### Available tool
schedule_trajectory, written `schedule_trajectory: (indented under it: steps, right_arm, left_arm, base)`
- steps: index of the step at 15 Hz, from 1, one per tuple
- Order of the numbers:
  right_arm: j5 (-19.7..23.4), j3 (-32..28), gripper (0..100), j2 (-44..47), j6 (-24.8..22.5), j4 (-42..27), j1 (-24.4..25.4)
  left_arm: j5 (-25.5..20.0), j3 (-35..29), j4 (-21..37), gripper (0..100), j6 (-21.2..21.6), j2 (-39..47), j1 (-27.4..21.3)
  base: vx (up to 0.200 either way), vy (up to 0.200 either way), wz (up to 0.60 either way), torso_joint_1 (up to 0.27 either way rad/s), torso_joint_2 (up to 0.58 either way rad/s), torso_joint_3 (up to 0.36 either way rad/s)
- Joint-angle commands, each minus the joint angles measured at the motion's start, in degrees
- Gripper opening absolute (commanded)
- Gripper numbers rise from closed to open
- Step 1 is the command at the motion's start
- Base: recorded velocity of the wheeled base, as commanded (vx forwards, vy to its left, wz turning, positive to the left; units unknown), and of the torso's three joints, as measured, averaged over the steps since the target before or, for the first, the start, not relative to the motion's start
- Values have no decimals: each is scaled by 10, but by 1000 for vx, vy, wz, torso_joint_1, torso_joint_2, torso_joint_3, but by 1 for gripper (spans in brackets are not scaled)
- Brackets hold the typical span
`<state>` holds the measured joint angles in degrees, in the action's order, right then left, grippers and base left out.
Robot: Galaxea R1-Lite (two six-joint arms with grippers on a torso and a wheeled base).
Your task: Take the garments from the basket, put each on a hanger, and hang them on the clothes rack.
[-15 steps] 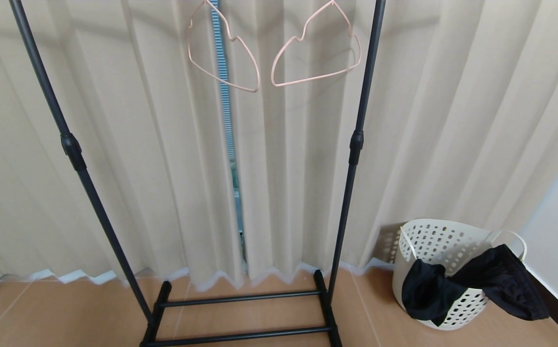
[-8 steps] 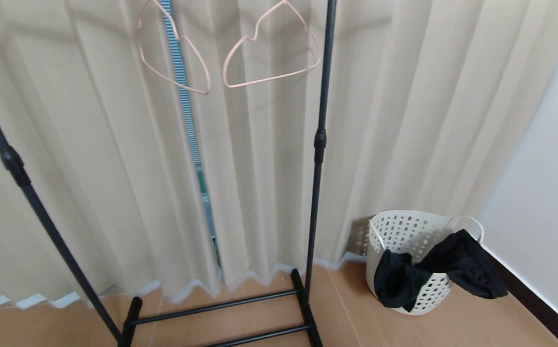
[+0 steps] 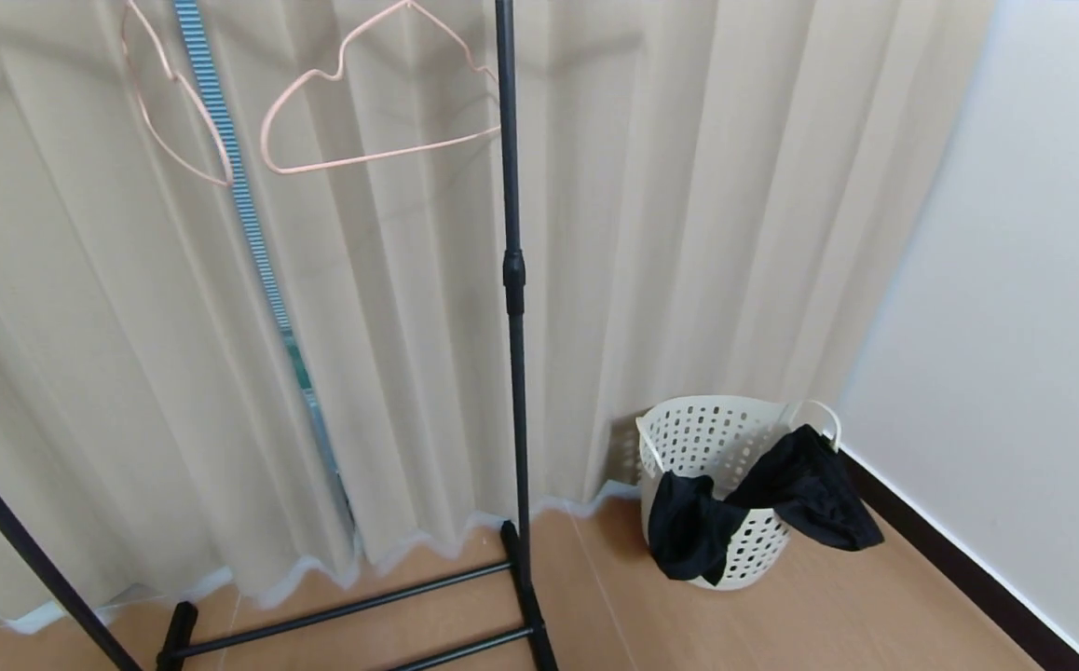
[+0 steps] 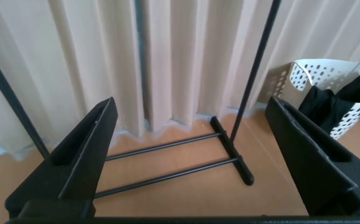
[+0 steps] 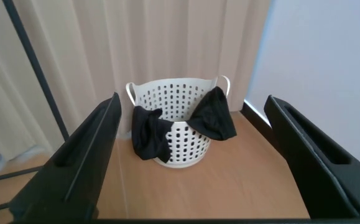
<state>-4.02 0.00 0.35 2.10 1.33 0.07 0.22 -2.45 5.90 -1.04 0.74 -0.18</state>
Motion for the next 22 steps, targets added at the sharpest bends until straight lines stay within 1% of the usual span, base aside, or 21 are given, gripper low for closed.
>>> schedule_trajectory:
  steps: [1,3,14,21,22]
  right_arm:
    - [0,0,100,0,1,0,0]
    - [0,0,100,0,0,0,-1]
    - [0,0,100,0,1,0,0]
    - [-1,0,100,0,2,0,0]
    - [-1,0,100,0,2,0,0]
  left_arm:
    - [0,0,0,100,0,0,0]
    - [0,0,1,100,0,0,0]
    - [0,1,1,100,2,0,0]
    - [0,1,0,100,1,0,0]
    - [0,1,0,100,1,0,0]
  base:
    - [0,-200,0,2,2,-2]
    - [0,-200,0,2,5,5]
    - [200,-200,0,1,3,2]
    - [0,-200,0,6,3,4]
    - [0,0,0,0,0,0]
